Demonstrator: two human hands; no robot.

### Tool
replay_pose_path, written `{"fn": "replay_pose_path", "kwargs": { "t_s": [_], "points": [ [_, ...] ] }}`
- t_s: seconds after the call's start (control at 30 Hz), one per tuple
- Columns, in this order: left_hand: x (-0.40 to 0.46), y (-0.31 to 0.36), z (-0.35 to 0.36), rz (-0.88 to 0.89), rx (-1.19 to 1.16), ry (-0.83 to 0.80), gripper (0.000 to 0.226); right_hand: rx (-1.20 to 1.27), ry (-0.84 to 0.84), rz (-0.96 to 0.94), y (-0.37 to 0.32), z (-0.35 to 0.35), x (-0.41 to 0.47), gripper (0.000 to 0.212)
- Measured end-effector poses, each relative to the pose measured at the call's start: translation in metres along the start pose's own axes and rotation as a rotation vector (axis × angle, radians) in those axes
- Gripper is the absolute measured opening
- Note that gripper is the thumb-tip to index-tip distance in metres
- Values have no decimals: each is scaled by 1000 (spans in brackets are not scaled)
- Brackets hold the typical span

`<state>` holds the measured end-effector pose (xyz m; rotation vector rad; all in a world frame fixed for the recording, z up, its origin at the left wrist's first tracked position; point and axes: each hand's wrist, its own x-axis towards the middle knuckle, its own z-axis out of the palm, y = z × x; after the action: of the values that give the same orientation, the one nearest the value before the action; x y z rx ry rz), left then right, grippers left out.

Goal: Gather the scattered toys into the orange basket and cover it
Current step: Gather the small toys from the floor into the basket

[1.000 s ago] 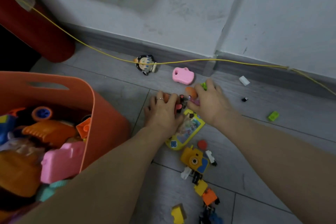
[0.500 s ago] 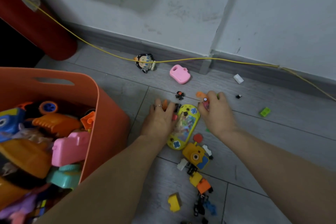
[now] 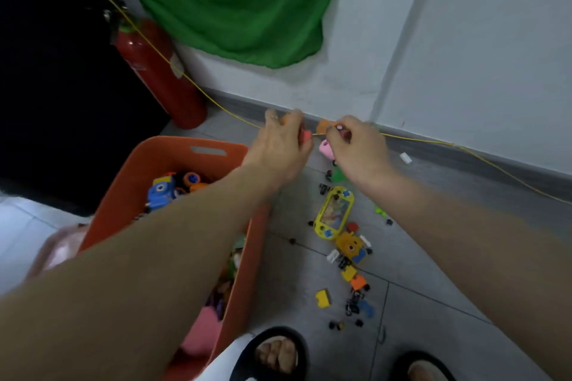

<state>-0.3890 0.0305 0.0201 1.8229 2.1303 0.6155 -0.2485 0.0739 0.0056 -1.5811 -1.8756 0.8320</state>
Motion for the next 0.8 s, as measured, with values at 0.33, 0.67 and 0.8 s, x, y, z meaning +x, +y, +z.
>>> {"fn": "replay_pose_path", "kwargs": {
  "t_s": [0.33, 0.67, 0.8],
  "points": [
    [-62, -82, -125, -668, 62, -176, 58, 75, -534, 85, -140, 67, -68, 61],
    [-60, -55, -83, -229, 293, -162, 51, -15, -267, 102, -58, 8, -59, 31],
    [-60, 5, -16, 96, 204, -153, 50, -114, -230, 335, 31, -18, -71, 38]
  ]
}}
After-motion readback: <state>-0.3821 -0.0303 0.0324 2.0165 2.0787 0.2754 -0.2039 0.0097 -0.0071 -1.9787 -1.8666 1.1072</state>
